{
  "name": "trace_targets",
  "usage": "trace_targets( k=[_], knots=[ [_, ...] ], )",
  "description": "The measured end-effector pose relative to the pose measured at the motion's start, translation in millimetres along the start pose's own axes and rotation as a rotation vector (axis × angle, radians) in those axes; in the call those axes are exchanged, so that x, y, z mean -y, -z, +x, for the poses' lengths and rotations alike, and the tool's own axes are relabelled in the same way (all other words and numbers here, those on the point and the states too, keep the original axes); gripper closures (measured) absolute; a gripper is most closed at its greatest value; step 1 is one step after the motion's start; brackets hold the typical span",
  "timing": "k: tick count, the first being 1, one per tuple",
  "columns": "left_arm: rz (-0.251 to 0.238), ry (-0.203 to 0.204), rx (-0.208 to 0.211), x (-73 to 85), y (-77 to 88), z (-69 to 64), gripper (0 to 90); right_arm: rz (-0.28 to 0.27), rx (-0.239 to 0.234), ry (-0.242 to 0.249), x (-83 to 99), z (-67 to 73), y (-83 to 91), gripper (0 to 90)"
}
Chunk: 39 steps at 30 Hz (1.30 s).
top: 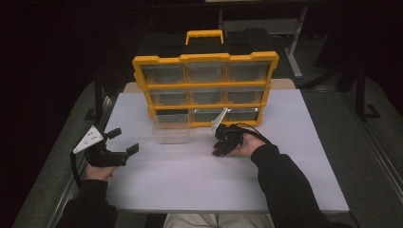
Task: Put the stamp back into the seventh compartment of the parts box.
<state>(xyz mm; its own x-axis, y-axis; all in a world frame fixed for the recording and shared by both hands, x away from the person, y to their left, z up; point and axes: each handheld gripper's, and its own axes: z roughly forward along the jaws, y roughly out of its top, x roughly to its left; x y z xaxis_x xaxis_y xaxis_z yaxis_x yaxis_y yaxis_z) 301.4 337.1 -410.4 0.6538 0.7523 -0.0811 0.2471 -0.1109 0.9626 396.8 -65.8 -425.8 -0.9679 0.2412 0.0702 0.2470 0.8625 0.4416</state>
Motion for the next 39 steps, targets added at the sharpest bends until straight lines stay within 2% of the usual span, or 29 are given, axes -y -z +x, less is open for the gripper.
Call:
trace_targets(
  k=[11,16,25,34,39],
  knots=[
    [0.003,0.001,0.001,0.0,-0.3,0.0,0.0,-0.026,0.019,0.010,-9.3,0.9,19.7,64.8],
    [0.002,0.002,0.003,0.0,-0.7,0.2,0.0,-0.023,0.029,-0.001,-11.7,1.4,25.4,64.8],
    [0.003,0.001,0.005,-0.2,-1.1,0.3,0.0,-0.047,0.041,0.027,-20.3,-0.9,38.7,64.8],
    [0.001,0.003,0.005,-0.2,-1.1,0.3,0.0,-0.056,0.046,0.025,-25.6,-0.3,46.1,64.8],
    [0.001,0.004,0.005,-0.3,-1.0,0.3,0.0,-0.059,0.053,0.040,-31.0,1.0,52.4,64.8]
  ],
)
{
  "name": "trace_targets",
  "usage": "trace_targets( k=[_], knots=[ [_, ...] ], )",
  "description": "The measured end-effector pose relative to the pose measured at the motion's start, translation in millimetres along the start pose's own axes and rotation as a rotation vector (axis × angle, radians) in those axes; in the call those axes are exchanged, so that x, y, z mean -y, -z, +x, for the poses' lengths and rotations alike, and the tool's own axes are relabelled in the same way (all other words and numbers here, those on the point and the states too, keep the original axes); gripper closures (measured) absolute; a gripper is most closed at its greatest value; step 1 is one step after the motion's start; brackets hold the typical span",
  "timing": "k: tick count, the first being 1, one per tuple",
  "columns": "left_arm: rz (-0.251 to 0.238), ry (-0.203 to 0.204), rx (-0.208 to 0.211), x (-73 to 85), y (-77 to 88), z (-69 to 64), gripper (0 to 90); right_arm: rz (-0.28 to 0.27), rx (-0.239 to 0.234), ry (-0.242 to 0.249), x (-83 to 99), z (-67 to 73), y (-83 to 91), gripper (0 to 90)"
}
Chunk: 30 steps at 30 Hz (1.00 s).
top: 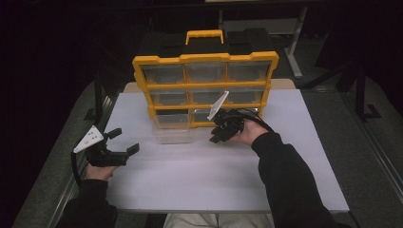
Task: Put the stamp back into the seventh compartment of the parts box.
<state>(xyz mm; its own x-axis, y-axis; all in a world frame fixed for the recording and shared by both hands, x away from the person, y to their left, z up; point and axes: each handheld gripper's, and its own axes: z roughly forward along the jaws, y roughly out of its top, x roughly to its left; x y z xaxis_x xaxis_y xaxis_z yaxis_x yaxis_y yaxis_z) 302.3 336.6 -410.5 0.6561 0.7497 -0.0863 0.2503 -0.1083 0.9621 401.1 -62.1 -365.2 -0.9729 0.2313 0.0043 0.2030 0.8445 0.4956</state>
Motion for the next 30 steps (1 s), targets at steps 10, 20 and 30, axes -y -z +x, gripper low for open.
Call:
trace_targets(
  k=[10,20,30],
  knots=[
    [0.000,0.002,0.000,0.1,-0.1,0.1,0.0,-0.009,0.009,0.007,-5.8,-1.2,9.0,64.8],
    [0.001,0.002,0.000,0.2,0.0,0.2,0.0,-0.016,0.014,0.024,-19.3,-2.5,18.5,64.8],
    [-0.002,-0.001,0.000,0.1,0.3,0.1,0.0,-0.025,0.016,0.052,-34.4,-0.5,24.4,64.8]
  ],
)
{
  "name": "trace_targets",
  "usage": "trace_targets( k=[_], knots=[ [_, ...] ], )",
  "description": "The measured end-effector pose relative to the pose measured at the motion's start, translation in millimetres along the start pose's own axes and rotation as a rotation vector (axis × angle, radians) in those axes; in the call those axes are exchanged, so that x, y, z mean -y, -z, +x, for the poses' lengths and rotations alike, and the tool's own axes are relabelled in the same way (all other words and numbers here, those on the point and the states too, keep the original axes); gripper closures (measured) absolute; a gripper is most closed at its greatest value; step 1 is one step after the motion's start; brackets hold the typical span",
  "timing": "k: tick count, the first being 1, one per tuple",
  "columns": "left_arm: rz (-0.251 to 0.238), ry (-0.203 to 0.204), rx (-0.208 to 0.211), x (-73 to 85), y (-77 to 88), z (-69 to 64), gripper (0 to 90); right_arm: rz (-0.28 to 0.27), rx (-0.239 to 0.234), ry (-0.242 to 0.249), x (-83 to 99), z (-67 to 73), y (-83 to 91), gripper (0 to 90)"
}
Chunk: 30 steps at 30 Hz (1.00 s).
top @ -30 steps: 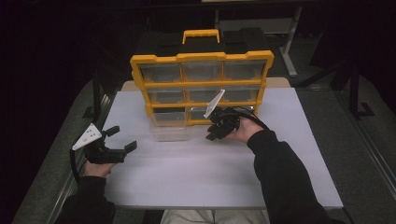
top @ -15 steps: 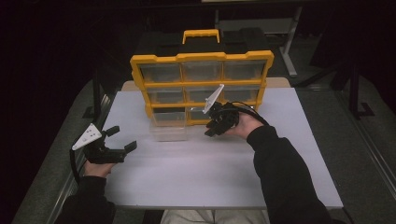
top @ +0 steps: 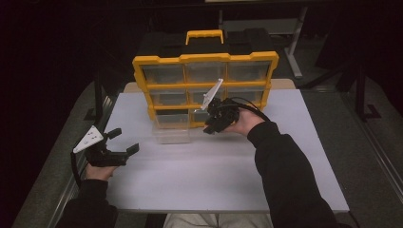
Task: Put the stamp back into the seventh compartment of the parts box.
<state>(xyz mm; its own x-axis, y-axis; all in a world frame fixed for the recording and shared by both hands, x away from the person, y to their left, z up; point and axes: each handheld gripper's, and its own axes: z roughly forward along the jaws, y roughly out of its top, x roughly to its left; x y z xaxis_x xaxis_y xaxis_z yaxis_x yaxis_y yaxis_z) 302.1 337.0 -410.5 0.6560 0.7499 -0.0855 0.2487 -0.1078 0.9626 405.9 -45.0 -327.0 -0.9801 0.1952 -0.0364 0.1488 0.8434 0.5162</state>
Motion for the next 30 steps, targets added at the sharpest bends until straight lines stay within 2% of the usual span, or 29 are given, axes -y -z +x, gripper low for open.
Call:
trace_targets(
  k=[12,30],
  knots=[
    [-0.001,0.001,0.000,0.0,0.5,-0.4,0.0,-0.011,0.018,0.015,-19.9,-5.0,8.6,64.9],
    [0.003,-0.003,0.008,0.4,-0.5,-2.3,0.0,-0.006,0.030,0.046,-48.7,-9.9,6.3,64.9]
  ],
)
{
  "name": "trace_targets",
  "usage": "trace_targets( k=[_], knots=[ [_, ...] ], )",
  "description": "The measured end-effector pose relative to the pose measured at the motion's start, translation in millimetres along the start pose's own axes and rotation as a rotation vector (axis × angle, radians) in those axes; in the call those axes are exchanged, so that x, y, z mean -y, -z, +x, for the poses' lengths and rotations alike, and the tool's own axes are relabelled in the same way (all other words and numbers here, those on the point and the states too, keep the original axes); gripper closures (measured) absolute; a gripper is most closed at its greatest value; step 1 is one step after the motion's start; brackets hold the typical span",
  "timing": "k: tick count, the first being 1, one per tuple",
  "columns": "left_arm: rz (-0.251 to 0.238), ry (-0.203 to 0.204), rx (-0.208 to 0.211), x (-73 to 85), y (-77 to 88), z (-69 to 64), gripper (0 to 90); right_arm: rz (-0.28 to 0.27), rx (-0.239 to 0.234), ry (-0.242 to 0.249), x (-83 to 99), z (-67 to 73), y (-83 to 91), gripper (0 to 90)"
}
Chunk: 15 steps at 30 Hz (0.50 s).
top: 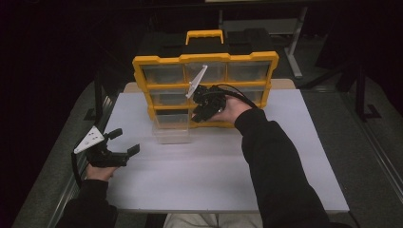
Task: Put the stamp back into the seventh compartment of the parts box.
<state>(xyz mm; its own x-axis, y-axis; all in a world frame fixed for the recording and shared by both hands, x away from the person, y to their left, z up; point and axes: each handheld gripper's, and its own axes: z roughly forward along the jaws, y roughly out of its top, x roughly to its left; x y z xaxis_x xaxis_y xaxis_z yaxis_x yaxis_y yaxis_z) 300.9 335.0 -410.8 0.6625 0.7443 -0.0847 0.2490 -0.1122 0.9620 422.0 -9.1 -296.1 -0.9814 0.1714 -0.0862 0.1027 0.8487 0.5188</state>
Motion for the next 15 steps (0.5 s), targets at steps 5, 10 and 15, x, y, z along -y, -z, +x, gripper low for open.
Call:
trace_targets(
  k=[5,10,15],
  knots=[
    [-0.002,0.000,0.001,-0.1,0.5,-0.3,0.0,-0.002,0.001,0.006,-6.1,-0.6,-1.5,64.9],
    [-0.004,0.001,0.003,0.0,0.7,-0.7,0.0,-0.002,-0.002,0.010,-12.4,-1.1,-4.4,64.9],
    [-0.004,0.002,0.005,0.0,0.7,-0.6,0.0,-0.005,-0.003,0.027,-20.0,-0.7,-5.6,64.9]
  ],
)
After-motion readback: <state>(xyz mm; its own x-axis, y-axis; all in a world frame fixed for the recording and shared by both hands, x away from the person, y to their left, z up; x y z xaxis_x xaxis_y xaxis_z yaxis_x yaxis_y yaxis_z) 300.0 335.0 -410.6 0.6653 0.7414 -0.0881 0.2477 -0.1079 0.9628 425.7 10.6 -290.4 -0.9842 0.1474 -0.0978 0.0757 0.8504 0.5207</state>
